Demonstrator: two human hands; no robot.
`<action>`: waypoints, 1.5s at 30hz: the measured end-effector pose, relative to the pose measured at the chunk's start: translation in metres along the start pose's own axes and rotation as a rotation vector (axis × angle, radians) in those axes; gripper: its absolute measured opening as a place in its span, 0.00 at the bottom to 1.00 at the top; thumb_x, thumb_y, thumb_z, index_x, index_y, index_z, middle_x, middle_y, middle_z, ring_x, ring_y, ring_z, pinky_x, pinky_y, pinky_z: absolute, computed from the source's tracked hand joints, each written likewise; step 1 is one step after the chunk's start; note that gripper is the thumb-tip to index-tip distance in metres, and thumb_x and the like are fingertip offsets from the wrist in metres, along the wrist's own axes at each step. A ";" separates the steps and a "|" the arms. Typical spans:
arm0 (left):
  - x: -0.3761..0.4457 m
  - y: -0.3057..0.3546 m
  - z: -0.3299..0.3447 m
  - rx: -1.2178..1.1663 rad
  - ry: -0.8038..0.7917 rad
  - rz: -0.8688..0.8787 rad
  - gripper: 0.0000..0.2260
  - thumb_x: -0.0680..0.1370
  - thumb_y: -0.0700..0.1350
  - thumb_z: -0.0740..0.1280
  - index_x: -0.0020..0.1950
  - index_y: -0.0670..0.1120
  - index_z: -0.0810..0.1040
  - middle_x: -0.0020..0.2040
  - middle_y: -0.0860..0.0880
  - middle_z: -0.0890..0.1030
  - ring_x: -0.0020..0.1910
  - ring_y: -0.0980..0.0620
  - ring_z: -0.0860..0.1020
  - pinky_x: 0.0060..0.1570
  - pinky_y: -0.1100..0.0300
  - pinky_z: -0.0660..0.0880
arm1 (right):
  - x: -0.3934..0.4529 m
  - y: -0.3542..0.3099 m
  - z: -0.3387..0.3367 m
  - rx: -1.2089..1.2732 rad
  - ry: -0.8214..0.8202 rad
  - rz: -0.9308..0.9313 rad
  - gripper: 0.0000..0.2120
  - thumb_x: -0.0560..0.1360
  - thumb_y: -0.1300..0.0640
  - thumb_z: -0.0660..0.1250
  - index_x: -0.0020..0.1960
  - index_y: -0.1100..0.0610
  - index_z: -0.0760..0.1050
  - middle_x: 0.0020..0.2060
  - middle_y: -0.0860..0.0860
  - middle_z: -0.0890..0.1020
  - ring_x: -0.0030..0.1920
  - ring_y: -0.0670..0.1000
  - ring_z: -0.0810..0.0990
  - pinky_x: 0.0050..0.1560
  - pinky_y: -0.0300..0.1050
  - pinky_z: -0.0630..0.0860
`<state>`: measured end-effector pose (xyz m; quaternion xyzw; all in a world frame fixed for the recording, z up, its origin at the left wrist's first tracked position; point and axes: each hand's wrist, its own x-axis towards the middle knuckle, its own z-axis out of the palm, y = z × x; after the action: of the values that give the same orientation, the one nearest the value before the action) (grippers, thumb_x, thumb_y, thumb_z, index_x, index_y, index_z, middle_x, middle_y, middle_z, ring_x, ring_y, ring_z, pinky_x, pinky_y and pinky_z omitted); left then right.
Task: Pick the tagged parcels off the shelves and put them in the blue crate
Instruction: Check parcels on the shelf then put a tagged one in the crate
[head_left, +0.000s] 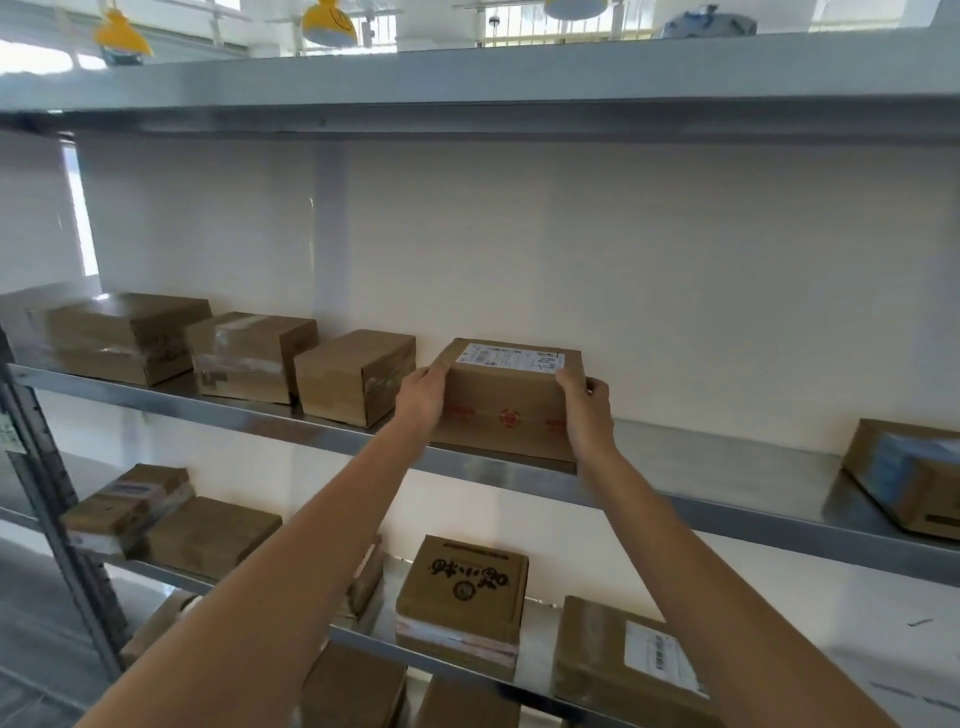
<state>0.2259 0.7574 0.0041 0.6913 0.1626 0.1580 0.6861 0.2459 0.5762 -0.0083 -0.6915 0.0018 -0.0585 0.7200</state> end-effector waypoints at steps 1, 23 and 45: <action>0.000 -0.002 0.003 0.012 0.026 0.012 0.19 0.79 0.58 0.55 0.63 0.50 0.74 0.58 0.45 0.77 0.56 0.44 0.76 0.60 0.46 0.74 | 0.001 0.002 -0.001 -0.009 0.007 -0.011 0.22 0.76 0.40 0.62 0.64 0.51 0.64 0.48 0.46 0.75 0.45 0.43 0.74 0.36 0.41 0.70; -0.014 0.004 0.003 0.043 0.004 0.053 0.21 0.82 0.54 0.54 0.70 0.46 0.70 0.62 0.44 0.75 0.57 0.45 0.73 0.59 0.51 0.71 | 0.002 0.021 0.010 0.032 0.076 -0.170 0.23 0.78 0.38 0.59 0.66 0.50 0.65 0.52 0.47 0.74 0.45 0.38 0.73 0.38 0.36 0.70; 0.079 -0.007 -0.182 0.066 -0.232 0.223 0.26 0.83 0.56 0.52 0.79 0.51 0.52 0.77 0.49 0.62 0.75 0.48 0.61 0.74 0.53 0.57 | -0.075 0.029 0.252 -0.327 -0.074 -0.356 0.31 0.79 0.45 0.63 0.76 0.50 0.53 0.67 0.43 0.65 0.66 0.39 0.63 0.62 0.27 0.61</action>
<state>0.2165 0.9562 -0.0021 0.7407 0.0096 0.1471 0.6554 0.1953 0.8345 -0.0319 -0.7901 -0.1372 -0.1581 0.5762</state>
